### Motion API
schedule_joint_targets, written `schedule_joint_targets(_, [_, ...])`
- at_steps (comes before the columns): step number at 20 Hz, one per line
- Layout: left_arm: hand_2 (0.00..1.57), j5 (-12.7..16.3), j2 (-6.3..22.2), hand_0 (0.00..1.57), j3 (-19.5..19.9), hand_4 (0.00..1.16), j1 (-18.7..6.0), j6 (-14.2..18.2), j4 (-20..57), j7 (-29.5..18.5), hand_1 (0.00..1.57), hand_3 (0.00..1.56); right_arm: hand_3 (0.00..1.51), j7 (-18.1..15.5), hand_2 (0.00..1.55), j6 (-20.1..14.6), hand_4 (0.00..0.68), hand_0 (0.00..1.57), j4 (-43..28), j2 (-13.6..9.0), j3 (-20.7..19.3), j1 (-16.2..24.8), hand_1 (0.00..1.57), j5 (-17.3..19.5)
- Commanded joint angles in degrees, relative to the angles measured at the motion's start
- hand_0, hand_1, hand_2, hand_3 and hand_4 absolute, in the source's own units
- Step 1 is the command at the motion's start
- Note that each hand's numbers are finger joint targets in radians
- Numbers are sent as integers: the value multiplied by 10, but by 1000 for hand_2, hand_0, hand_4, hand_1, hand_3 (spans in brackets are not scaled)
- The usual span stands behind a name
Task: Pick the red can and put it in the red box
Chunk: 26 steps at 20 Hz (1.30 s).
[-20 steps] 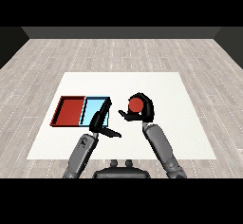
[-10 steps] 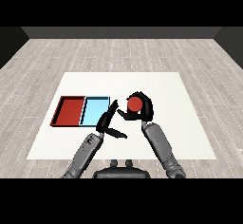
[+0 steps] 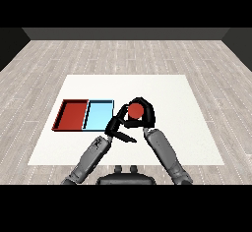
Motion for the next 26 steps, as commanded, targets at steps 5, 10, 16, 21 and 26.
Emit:
schedule_joint_targets(5, [0, -3, 0, 0, 6, 0, 18, -24, -1, 0, 0, 0, 1407, 5, 1474, 18, 619, 1571, -40, 1, 8, 27, 1571, 13])
schedule_joint_targets(10, [0, 57, 0, 0, -57, 0, -53, 40, 67, -58, 0, 0, 1408, 34, 1478, -73, 657, 1571, -41, 1, 84, -20, 1571, 7])
schedule_joint_targets(16, [0, 58, 1, 0, -48, 0, -62, 33, 64, -44, 0, 0, 1406, -13, 1484, -39, 654, 1571, -16, 0, 69, 2, 1571, -18])
schedule_joint_targets(21, [984, 71, 1, 677, -21, 969, -18, 146, 15, -58, 677, 933, 1405, -9, 1478, -94, 643, 1571, 40, 0, 94, -68, 1571, -44])
schedule_joint_targets(26, [1571, 54, 1, 1571, -50, 1119, -31, 203, 20, -19, 1571, 1514, 1406, 5, 1475, -126, 625, 1571, 16, 0, 134, -63, 1571, -45])
